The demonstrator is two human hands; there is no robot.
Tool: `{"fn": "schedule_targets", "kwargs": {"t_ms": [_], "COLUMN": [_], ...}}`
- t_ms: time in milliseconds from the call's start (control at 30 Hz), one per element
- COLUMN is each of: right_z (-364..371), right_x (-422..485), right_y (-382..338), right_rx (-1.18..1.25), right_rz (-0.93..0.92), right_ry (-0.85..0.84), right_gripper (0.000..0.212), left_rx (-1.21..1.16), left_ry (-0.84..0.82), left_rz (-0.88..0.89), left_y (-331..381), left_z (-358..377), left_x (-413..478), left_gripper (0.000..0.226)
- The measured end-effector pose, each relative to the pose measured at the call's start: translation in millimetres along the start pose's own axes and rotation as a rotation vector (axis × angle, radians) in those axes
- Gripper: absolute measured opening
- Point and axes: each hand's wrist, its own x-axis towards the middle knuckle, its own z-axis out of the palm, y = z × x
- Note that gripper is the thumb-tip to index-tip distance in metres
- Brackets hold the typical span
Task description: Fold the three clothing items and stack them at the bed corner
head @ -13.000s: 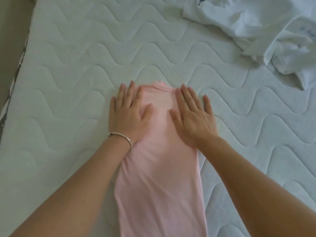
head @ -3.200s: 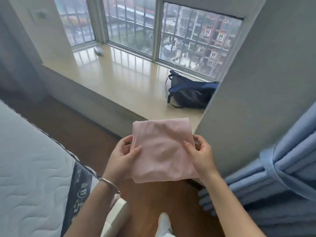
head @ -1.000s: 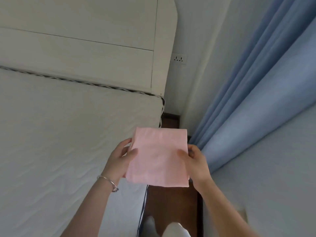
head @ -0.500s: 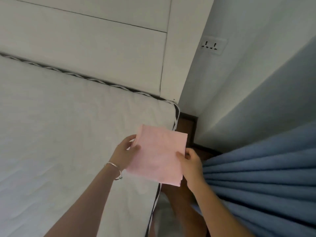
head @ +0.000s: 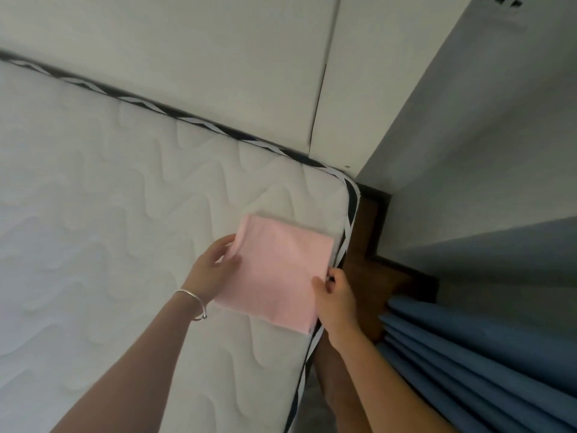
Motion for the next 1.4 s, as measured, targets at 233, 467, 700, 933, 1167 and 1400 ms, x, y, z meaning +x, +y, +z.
{"fn": "schedule_targets", "kwargs": {"t_ms": [233, 467, 700, 933, 1167, 1400], "right_z": [0.4, 18.4, 20.6, 8.8, -21.6, -24.3], "right_x": [-9.3, -2.3, 20.0, 9.1, -55.9, -159.9], "right_y": [9.9, 16.7, 36.8, 20.3, -42.3, -95.6], "right_rx": [-0.244, -1.071, -1.169, -1.187, -1.223, -1.2], "right_rz": [-0.152, -0.721, -0.67, -0.694, -0.87, -1.304], "right_ry": [0.196, 0.123, 0.054, 0.019, -0.054, -0.036], "right_gripper": [0.019, 0.079, 0.088, 0.08, 0.066, 0.069], "left_rx": [0.332, 1.145, 1.177, 1.166, 1.044, 0.876], "left_ry": [0.208, 0.19, 0.176, 0.146, 0.272, 0.623], "left_rz": [0.129, 0.569, 0.436, 0.413, 0.223, 0.137], "left_y": [-18.6, -36.5, -52.7, -44.9, -29.7, -3.5], "left_z": [7.7, 26.3, 32.2, 26.9, -13.7, -79.2], "left_x": [14.8, 12.6, 25.0, 1.6, -108.4, -269.0], "left_gripper": [0.039, 0.057, 0.07, 0.072, 0.061, 0.066]}}
